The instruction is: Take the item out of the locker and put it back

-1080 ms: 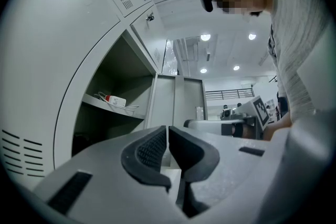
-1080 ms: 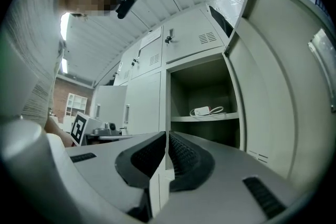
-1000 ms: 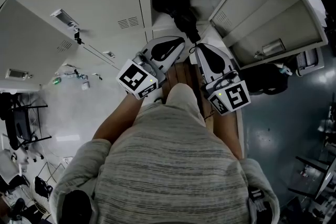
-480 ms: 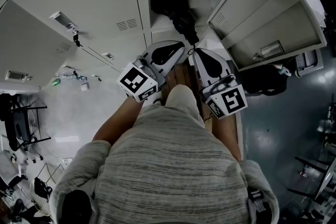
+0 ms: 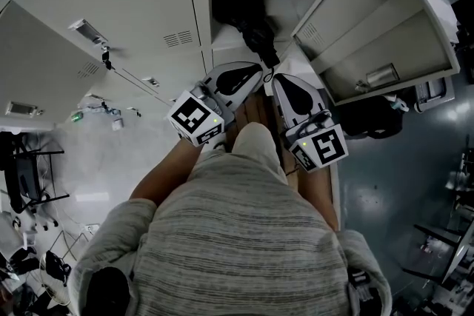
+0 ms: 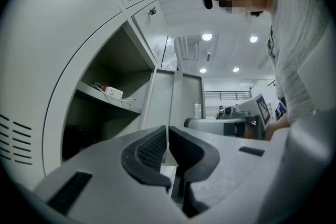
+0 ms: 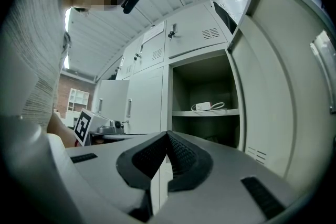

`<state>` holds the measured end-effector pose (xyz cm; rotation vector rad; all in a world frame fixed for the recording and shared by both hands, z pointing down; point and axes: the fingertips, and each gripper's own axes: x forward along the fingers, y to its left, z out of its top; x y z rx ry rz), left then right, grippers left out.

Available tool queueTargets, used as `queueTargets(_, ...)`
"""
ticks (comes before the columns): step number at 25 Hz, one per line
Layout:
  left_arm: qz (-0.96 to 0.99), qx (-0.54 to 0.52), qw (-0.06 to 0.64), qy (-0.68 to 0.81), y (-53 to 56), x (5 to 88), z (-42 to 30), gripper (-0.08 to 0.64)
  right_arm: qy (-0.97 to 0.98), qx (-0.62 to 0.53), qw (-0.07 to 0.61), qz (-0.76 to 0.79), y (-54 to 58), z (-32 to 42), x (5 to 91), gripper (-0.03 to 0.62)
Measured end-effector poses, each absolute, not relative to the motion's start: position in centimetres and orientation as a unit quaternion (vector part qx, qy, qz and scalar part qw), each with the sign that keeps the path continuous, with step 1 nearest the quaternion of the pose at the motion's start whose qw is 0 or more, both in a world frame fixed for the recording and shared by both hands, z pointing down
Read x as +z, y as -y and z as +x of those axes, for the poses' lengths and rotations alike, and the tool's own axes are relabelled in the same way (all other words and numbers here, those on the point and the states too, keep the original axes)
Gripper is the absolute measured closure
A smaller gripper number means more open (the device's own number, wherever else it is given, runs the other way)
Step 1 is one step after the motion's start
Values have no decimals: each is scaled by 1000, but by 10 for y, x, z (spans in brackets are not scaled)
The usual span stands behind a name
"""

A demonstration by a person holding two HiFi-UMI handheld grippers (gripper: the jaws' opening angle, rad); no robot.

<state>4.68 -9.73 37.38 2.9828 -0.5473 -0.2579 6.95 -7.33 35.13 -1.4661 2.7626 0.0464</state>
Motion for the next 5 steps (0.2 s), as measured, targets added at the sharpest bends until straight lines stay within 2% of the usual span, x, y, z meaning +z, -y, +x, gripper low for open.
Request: queueTargets(5, 980, -82, 49, 172, 98, 375, 51, 541, -884, 14, 1, -468, 74, 70, 353, 569)
